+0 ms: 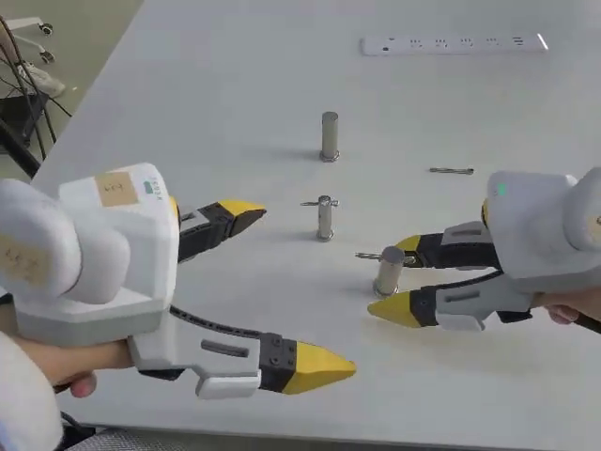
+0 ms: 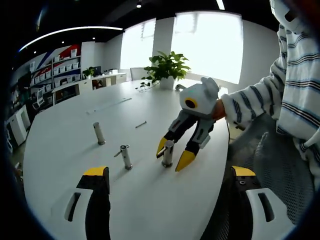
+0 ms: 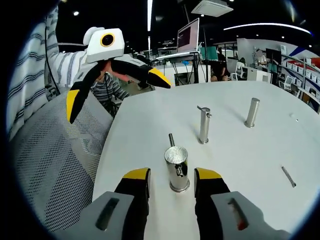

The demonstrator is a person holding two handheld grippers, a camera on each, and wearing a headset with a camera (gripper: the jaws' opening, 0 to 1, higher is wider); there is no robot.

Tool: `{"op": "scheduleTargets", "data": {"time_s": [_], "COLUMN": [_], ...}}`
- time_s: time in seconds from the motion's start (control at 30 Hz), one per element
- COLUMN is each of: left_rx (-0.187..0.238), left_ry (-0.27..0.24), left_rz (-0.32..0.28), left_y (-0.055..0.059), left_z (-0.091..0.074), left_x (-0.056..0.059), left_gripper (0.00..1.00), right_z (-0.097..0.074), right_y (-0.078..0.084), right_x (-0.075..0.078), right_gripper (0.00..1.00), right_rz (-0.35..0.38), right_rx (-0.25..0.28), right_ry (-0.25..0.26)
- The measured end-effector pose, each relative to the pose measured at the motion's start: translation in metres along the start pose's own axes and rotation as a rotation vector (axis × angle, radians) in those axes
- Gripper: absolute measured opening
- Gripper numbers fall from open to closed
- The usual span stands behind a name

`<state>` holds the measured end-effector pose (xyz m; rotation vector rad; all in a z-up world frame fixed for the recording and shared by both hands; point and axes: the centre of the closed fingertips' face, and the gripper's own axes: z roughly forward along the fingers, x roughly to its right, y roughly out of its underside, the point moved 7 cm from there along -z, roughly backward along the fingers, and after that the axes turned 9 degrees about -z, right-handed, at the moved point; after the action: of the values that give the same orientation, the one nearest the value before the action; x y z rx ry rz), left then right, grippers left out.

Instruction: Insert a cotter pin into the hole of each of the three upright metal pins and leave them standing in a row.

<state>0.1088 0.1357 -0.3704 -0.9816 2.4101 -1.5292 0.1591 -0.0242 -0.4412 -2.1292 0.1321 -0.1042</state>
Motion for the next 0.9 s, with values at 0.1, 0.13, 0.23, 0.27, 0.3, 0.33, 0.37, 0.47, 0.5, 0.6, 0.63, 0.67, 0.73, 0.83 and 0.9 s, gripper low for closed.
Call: {"op": "scheduleTargets", "data": {"time_s": [0.1,0.13,0.23,0.27,0.3,0.33,0.37,0.47,0.5,0.6,0.63,0.67,0.73,0.83,0.9], "left_rx": [-0.009,-0.011,-0.016,-0.019,-0.020,-0.024,-0.026,-0.028,-0.030,-0.041,-0.051,-0.061,-0.064,-0.070,-0.072], "left_ry": [-0.018,-0.025,-0.036,-0.038,-0.039,-0.042,-0.042,-0.046,-0.046,-0.050,-0.052,-0.051,-0.052,-0.057,-0.059], "left_rz": [-0.006,-0.008,-0.017,-0.021,-0.022,-0.024,-0.024,-0.030,-0.035,-0.032,-0.028,-0.030,-0.036,-0.045,-0.043], "left_y": [0.004,0.006,0.009,0.010,0.011,0.012,0.012,0.014,0.015,0.018,0.020,0.022,0.024,0.028,0.029], "left_z": [-0.002,-0.004,-0.006,-0.006,-0.007,-0.007,-0.008,-0.008,-0.009,-0.009,-0.009,-0.009,-0.009,-0.010,-0.010], "left_x": [0.000,0.000,0.000,0.000,0.001,0.001,0.001,0.002,0.002,0.003,0.003,0.003,0.003,0.003,0.003], "left_gripper": [0.99,0.99,0.99,0.99,0.99,0.99,0.99,0.99,0.99,0.99,0.99,0.99,0.99,0.99,0.98], "right_z": [0.002,0.003,0.003,0.004,0.004,0.004,0.004,0.004,0.004,0.004,0.003,0.003,0.003,0.002,0.001], "right_y": [0.002,0.002,0.000,-0.001,-0.001,-0.002,-0.003,-0.004,-0.004,-0.004,-0.004,-0.004,-0.004,-0.007,-0.007], "right_x": [0.000,0.000,0.002,0.003,0.003,0.004,0.004,0.006,0.007,0.006,0.006,0.006,0.006,0.009,0.010], "right_gripper": [0.26,0.23,0.22,0.21,0.20,0.18,0.17,0.12,0.12,0.11,0.11,0.11,0.11,0.09,0.09], "right_rz": [0.002,0.013,0.015,0.009,0.004,0.001,-0.004,-0.010,-0.005,-0.005,-0.006,-0.006,-0.024,-0.028,-0.031], "right_rx": [0.011,0.012,0.030,0.041,0.046,0.050,0.054,0.063,0.061,0.066,0.067,0.067,0.063,0.065,0.064], "right_ry": [-0.002,-0.004,0.007,0.006,0.005,0.008,0.009,0.009,0.009,0.002,0.001,0.000,-0.004,0.012,0.009]}}
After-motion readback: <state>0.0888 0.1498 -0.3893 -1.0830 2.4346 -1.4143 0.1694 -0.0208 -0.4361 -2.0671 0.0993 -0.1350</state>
